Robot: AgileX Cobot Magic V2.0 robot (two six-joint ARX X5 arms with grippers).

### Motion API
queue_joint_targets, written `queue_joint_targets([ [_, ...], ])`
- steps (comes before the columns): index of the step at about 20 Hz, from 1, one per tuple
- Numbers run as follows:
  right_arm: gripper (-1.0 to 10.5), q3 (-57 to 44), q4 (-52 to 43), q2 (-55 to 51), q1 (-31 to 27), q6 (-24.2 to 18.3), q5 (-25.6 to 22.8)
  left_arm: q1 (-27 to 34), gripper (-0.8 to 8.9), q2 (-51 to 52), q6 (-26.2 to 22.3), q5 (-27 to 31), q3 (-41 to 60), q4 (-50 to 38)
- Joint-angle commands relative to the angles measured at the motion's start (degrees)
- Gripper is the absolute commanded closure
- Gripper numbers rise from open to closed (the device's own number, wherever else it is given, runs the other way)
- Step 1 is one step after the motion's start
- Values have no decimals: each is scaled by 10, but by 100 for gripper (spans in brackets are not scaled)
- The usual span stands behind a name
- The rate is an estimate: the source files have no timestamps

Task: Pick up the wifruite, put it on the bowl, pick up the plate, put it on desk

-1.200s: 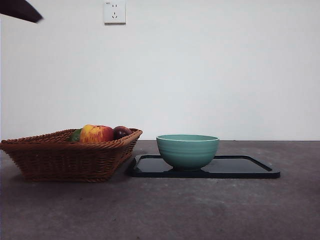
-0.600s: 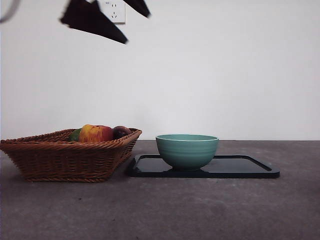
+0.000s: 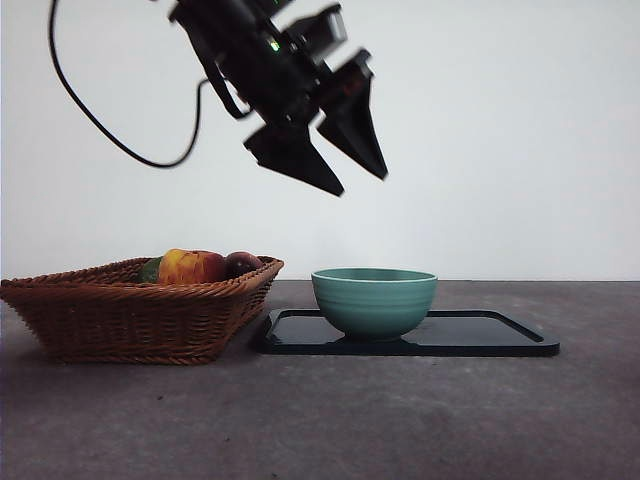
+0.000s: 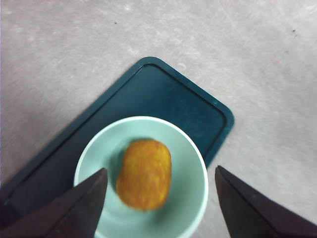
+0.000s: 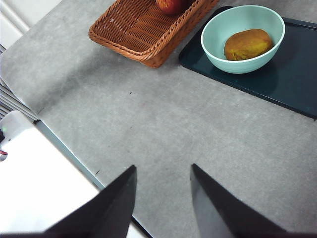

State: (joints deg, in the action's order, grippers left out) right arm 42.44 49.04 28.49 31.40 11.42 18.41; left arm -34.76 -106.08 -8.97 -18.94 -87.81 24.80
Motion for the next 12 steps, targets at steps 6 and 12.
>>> queue_joint_targets([
  [6,772,3,-3,2,3,5,-1,-20,474,-79,-46,27,-16,-50],
  [12,772,3,15,2,3,2,-4,-28,474,-120,-72,50,-16,-69],
])
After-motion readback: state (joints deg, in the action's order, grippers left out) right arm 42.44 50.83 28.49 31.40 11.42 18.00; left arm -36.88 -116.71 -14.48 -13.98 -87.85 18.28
